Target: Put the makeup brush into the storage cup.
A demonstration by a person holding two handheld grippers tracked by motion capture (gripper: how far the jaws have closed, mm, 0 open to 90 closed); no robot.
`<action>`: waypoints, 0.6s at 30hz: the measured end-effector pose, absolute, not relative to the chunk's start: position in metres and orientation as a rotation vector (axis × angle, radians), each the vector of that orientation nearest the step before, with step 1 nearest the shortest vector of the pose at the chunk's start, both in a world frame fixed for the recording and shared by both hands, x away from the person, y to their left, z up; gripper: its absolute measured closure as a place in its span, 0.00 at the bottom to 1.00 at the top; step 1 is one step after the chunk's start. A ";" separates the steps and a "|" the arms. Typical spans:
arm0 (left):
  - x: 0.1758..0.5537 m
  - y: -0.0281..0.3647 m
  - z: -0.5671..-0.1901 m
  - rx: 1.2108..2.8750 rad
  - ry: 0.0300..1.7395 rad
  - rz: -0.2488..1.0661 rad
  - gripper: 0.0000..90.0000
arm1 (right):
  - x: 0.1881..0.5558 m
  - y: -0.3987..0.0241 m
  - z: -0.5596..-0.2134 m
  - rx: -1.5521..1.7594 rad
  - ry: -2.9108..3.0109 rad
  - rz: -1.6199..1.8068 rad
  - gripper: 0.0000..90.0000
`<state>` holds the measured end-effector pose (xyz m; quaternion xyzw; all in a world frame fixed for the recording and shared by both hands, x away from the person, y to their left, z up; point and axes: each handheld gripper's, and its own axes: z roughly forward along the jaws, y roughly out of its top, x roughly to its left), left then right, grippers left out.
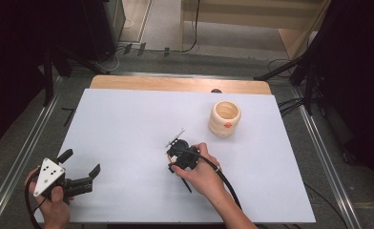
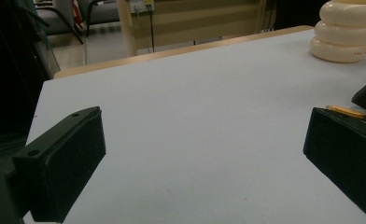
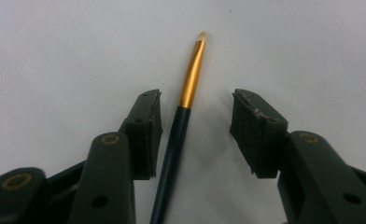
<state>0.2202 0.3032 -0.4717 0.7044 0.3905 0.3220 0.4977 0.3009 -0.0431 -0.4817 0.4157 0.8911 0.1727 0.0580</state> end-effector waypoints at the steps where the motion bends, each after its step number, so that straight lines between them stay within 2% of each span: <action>1: 0.220 0.303 -0.472 1.706 0.944 0.780 0.00 | 0.301 -0.042 -0.481 1.265 2.701 0.510 0.63; 12: 0.220 0.303 -0.471 1.708 0.944 0.781 0.00 | 0.304 -0.031 -0.477 1.270 2.731 0.378 0.84; 15: 0.220 0.303 -0.471 1.706 0.946 0.780 0.00 | 0.303 -0.028 -0.476 1.265 2.747 0.363 0.93; 18: 0.220 0.303 -0.471 1.707 0.941 0.782 0.00 | 0.307 -0.028 -0.477 1.297 2.759 0.367 0.94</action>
